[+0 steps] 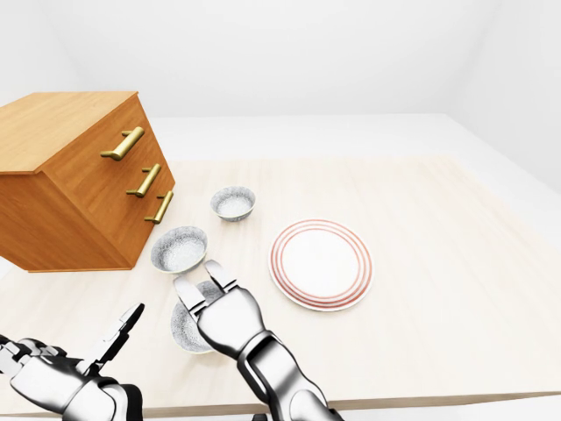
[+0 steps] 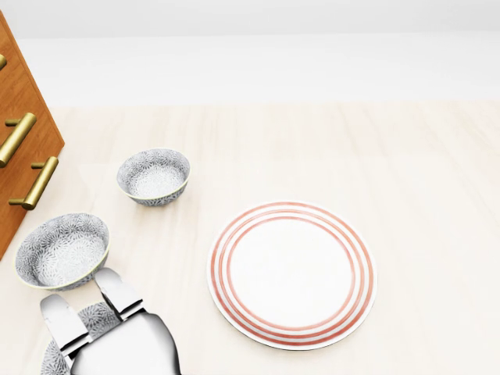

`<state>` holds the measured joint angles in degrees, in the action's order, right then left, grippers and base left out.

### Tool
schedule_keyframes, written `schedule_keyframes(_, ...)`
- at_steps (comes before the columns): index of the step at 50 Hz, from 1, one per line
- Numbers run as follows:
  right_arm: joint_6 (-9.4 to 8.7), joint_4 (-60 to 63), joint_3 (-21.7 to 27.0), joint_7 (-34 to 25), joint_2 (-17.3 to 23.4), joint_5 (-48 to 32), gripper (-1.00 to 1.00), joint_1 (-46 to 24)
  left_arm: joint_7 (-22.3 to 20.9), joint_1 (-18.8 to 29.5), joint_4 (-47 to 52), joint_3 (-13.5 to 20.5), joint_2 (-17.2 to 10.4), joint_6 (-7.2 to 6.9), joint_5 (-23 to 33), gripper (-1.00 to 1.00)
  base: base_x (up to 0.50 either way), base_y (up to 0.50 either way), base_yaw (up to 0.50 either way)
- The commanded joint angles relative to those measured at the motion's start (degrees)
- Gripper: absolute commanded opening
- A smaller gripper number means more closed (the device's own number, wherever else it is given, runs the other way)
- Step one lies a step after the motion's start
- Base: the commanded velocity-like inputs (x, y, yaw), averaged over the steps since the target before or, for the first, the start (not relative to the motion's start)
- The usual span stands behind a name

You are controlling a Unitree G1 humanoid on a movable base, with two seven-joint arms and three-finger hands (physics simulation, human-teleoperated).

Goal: Put the bowl at the front on the plate.

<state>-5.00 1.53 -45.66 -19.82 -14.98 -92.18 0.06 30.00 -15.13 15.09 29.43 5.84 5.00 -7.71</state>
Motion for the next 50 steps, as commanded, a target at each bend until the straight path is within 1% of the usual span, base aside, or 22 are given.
schedule_keyframes(1, 0.00, -2.10, -0.75, 0.29, 0.37, 2.81, 1.00, 0.83, 0.00, -0.16, 0.59, 0.10, 0.10, 0.00, -0.28, 1.00, 0.00, 0.00, 0.00)
schedule_keyframes(9, 0.00, -2.25, -1.00, -0.92, 0.27, 3.51, 1.00, 0.55, 0.00, 0.33, -0.84, -0.16, -0.13, 0.00, 0.14, 1.00, 0.00, 0.00, 0.00)
schedule_keyframes(15, 0.00, -5.45, -0.11, 1.31, -0.44, 5.16, 1.00, 0.13, 0.00, 0.20, -0.37, -0.15, -0.27, 0.00, -0.02, 1.00, 0.00, 0.00, 0.00)
schedule_keyframes(17, 0.00, -6.04, -0.09, 1.40, -0.52, 5.47, 1.00, 0.17, 0.00, -0.19, 0.76, -0.08, -0.10, 0.00, -0.04, 1.00, 0.00, 0.00, 0.00)
schedule_keyframes(20, 0.00, -5.71, -0.23, 1.14, -0.34, 5.39, 1.00, 0.55, 0.00, 0.37, -0.83, -0.07, -0.10, 0.00, 0.40, 1.00, 0.00, 0.00, 0.00)
schedule_keyframes(29, 0.00, -6.24, -1.20, 1.42, -0.01, 6.13, 1.00, 1.48, 0.00, -0.21, 0.51, 0.11, 0.06, 0.00, 0.16, 1.00, 0.00, 0.00, 0.00)
schedule_keyframes(37, 0.00, -7.79, -0.38, 0.83, -0.37, 6.24, 1.00, 0.11, 0.00, -0.47, 1.80, 0.43, 0.45, 0.00, 0.27, 1.00, 0.00, 0.00, 0.00)
schedule_keyframes(43, 0.00, -9.15, -0.48, 2.39, -0.58, 7.01, 1.00, 0.86, 0.00, -0.31, 1.59, 0.51, 0.46, 0.00, 0.18, 1.00, 0.00, 0.00, 0.00)
schedule_keyframes(50, 0.00, -9.21, -0.75, 2.77, -0.44, 7.44, 1.00, 1.18, 0.00, 0.14, 0.37, 0.18, 0.07, 0.00, 0.25, 1.00, 0.00, 0.00, 0.00)
